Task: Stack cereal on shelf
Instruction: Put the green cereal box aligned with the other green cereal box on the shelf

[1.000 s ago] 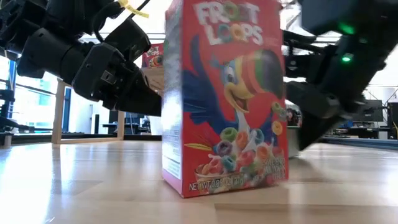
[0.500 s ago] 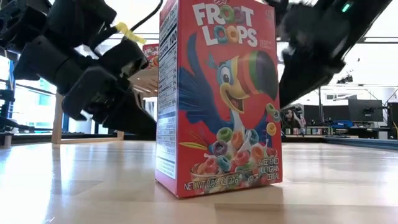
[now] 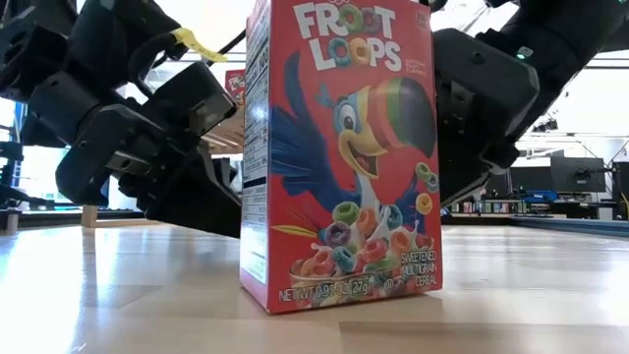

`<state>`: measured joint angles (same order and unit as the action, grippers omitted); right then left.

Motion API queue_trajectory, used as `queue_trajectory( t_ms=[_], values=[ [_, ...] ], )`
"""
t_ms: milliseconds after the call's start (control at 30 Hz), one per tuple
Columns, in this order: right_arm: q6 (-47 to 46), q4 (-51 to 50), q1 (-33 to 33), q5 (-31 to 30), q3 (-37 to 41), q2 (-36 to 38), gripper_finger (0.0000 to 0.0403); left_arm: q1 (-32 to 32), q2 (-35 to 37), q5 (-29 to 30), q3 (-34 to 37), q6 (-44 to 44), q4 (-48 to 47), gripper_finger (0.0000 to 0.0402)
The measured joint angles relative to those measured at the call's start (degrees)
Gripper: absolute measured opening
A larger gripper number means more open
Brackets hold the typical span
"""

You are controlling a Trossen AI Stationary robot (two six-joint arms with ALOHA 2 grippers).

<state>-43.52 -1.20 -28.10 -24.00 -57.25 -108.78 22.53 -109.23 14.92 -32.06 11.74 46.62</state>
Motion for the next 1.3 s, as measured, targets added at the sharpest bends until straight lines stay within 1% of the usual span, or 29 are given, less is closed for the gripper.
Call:
queue_trajectory(
  t_ms=[167, 400, 600, 800, 1100, 1300],
  values=[
    [1.19, 0.44, -0.02, 0.42, 0.00, 0.10, 0.0000, 0.60, -0.75, 0.05, -1.72, -1.99, 0.03, 0.0021],
    [1.55, 0.67, 0.02, 0.28, 0.02, 0.76, 0.0000, 0.32, 2.33, 0.59, -1.64, -4.24, 0.14, 0.0021],
    [1.14, -1.27, -0.29, 0.08, 0.07, 5.05, 0.0000, 0.32, 5.69, 0.61, -1.64, -4.32, 0.31, 0.0021],
    [-1.73, -2.55, -0.31, 0.01, 0.07, 9.23, 0.0000, 0.32, 7.93, 0.76, -1.64, -1.39, -0.03, 0.0021],
    [-10.97, -2.69, -0.28, 0.50, 0.07, 11.40, 0.0000, 0.28, 11.23, 1.03, -1.61, 3.93, 0.30, 0.0021],
    [-23.40, -2.44, 0.06, 0.54, 0.04, 11.40, 0.0000, -1.13, 13.61, 1.03, -1.74, 13.32, 0.66, 0.0021]
  ],
)
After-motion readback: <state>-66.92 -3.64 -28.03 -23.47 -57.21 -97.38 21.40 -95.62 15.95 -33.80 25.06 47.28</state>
